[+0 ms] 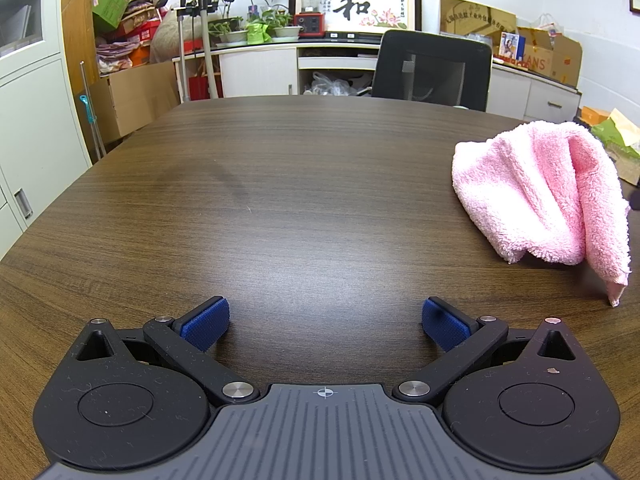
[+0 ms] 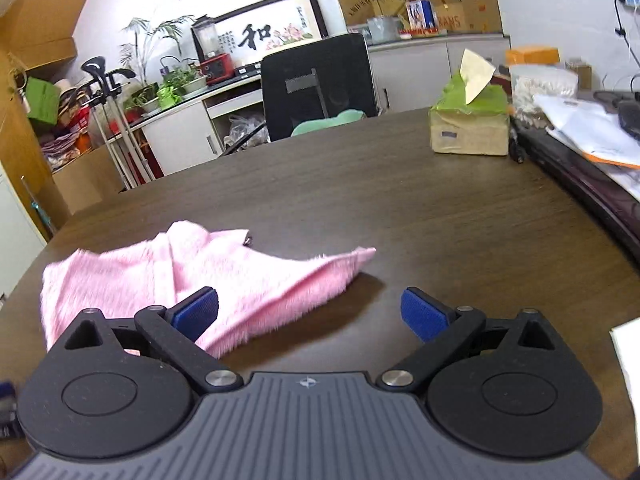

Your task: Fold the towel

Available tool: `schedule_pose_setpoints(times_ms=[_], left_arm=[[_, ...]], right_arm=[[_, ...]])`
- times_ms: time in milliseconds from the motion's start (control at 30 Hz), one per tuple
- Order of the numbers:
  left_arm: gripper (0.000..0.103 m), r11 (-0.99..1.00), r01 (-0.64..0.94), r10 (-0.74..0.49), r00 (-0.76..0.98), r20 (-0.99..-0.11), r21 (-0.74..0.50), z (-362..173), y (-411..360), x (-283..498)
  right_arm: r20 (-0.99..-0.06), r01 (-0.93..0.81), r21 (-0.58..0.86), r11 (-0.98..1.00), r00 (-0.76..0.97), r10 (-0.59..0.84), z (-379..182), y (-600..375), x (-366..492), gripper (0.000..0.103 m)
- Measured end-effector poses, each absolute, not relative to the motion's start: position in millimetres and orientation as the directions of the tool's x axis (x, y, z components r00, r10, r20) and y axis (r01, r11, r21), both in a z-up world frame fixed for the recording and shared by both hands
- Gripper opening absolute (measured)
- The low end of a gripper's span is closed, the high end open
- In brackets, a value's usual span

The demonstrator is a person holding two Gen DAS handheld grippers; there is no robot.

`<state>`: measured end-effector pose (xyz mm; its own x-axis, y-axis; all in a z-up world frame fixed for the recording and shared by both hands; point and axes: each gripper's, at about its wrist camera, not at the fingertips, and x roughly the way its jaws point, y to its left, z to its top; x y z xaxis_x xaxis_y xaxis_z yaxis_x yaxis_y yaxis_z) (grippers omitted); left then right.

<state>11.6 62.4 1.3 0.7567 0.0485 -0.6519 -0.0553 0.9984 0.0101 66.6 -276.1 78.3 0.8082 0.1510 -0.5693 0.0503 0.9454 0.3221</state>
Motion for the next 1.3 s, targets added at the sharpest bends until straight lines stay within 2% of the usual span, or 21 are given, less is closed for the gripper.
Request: schedule_pose_setpoints(times_ms=[100,233,367,500,567,733,967,1200,1300], left_arm=[[0.103,0.999,-0.035,0.029,0.760,-0.649,0.004,1,61,9],[0.103,1.000,0.028,-0.018,0.771,-0.637,0.006,3,53,3],[0.103,0.987,0.160,-0.114,0.811,-0.573,0.030,8,35,-15],[0.103,0.946,0.312,-0.230,0.839,-0.493,0.091,12,11,-36],[0.103,0.922,0.355,-0.254,0.856,-0.449,0.155,13,-5,-46],[0.103,0.870,0.352,-0.220,0.904,-0.366,0.347,12,-41,-61],[0.103,0.542,0.292,-0.181,0.956,-0.230,0.788,-5,-103,-67],[0.103,0.416,0.327,-0.188,0.944,-0.272,0.848,-25,-138,-45],[0.103,0.389,0.320,-0.168,0.947,-0.274,0.864,-29,-146,-31]], right_arm=[[-0.569,0.045,0.376,0.926,0.799,0.192,76,-278,69,0.095],[-0.573,-0.058,0.295,0.954,0.788,0.225,80,-269,55,0.095],[-0.565,-0.108,0.165,0.980,0.805,0.184,84,-257,42,0.095],[-0.566,-0.097,0.192,0.976,0.802,0.191,86,-260,44,0.095],[-0.577,-0.078,0.217,0.973,0.794,0.192,86,-265,46,0.095],[-0.598,-0.060,0.251,0.966,0.775,0.204,80,-273,48,0.096],[-0.610,-0.057,0.313,0.948,0.753,0.247,79,-280,48,0.098],[-0.548,-0.041,0.415,0.909,0.786,0.286,90,-302,41,0.101],[-0.514,-0.009,0.504,0.864,0.801,0.308,90,-320,40,0.103]])
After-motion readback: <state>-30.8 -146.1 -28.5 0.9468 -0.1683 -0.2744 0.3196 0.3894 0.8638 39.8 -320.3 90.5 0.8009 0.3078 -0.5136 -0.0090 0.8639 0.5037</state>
